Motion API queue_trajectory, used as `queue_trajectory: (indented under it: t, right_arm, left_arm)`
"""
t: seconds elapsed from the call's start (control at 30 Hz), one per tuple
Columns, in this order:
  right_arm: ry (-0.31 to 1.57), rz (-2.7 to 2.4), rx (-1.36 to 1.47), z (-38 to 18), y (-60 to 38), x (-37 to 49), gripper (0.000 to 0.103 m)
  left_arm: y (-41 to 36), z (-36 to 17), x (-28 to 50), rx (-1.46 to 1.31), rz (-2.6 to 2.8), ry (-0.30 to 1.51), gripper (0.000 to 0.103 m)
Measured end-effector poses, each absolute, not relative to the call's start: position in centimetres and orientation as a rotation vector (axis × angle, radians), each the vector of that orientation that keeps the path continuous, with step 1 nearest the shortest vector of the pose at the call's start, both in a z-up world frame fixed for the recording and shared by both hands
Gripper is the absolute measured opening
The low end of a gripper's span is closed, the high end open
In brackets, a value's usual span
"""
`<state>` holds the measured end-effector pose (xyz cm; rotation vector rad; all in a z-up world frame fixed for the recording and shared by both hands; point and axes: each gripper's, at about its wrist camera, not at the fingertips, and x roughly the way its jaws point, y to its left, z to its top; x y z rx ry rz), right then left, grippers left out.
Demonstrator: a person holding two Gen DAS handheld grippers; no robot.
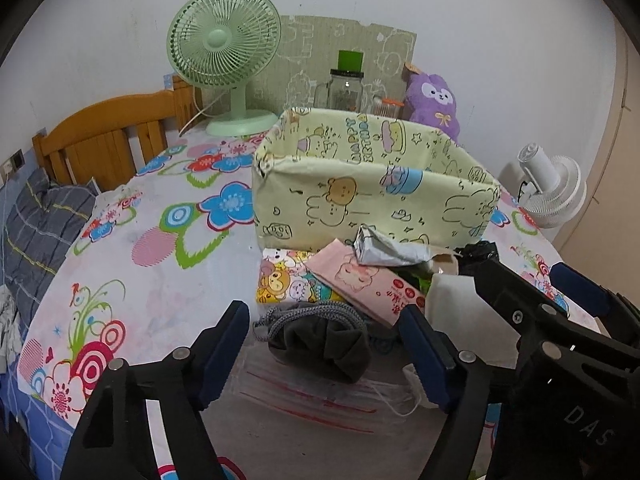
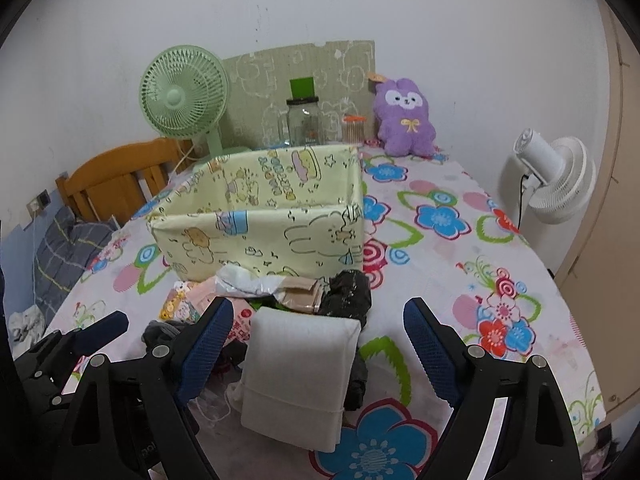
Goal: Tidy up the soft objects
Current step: 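Grasp the grey knit item with the left tool while the right tool grasps the white cloth, then lift both held items and carry them over the yellow fabric box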
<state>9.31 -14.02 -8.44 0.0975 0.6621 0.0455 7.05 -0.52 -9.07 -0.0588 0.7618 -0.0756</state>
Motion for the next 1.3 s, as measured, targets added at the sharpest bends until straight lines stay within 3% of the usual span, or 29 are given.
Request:
queue_trajectory:
  t: [0.13, 0.4, 0.73, 1.3]
  right_arm:
    - [0.684, 0.049, 0.099, -9.1, -13.8, 9.7, 0.089]
    - [0.752, 0.037, 0.121, -10.8, -13.4, 10.9, 0.089]
    - [0.785, 0.05, 0.133, -11.3, -12.7, 11.4, 0.061]
    - [0.716, 0.053, 0.147, -8.1, -12.6, 10.2, 0.057]
  left_arm:
    - [-0.6, -9.6, 7.2, -0.058, -0.078, 0.772, 0.075]
    - [-0.8, -10.6, 7.7, -0.029, -0.055, 0.786, 0.057]
    - [-1.2, -10.4, 7.5, 0.0, -0.065, 0.766, 0.045]
    - [-1.2, -7.3, 6.2, -0.024, -0.087, 0.704, 0.035]
